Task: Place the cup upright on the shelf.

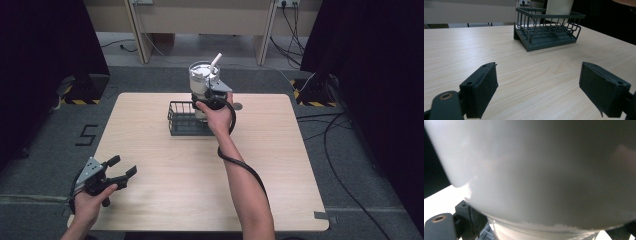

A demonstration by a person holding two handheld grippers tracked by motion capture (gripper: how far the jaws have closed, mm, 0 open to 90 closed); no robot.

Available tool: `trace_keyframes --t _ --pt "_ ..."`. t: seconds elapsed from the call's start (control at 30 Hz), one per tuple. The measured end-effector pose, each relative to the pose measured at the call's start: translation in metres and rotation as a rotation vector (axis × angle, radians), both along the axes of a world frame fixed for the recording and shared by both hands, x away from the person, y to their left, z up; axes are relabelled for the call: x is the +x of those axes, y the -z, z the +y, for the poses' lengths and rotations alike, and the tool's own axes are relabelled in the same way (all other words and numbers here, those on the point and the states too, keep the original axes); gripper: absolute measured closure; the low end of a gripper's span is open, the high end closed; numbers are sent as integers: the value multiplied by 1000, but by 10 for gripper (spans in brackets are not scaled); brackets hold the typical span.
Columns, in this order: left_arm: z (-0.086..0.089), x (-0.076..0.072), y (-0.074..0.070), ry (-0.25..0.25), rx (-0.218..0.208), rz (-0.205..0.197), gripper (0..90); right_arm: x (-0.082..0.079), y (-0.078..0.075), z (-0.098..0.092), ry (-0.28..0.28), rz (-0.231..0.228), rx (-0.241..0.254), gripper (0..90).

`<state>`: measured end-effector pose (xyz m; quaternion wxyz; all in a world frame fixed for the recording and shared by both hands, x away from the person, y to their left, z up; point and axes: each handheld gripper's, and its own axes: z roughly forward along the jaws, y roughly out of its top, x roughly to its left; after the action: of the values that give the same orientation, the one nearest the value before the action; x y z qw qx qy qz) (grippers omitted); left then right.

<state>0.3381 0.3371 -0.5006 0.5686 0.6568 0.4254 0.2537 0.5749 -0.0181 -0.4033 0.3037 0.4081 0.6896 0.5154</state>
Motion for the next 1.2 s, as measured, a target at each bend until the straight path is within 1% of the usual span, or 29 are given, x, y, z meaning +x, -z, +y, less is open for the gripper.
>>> trace_keyframes --t 0.17,0.23,0.3,0.43,0.8,0.97,1.03,1.13,1.17,1.2 --pt "0 0 0 2 6 1 144 0 8 0 2 12 -5 111" --pt "0 0 0 3 7 0 144 1 8 0 2 13 -6 111" --pt "0 0 0 2 6 1 144 1 12 0 5 15 -17 111" --pt "0 0 0 2 5 1 144 1 14 0 4 17 -9 110" --pt "0 0 0 3 4 0 144 1 21 0 5 17 -13 110" --pt "0 0 0 5 5 1 144 1 22 -1 8 14 -7 109" --pt "0 0 0 5 5 1 144 1 24 -2 6 10 5 106" --pt "-1 0 0 7 6 0 144 0 25 -2 9 8 9 105" --pt "-1 0 0 8 6 0 144 0 25 -3 8 1 13 104" --pt "-1 0 0 9 7 0 144 -1 27 -3 14 -2 24 99"
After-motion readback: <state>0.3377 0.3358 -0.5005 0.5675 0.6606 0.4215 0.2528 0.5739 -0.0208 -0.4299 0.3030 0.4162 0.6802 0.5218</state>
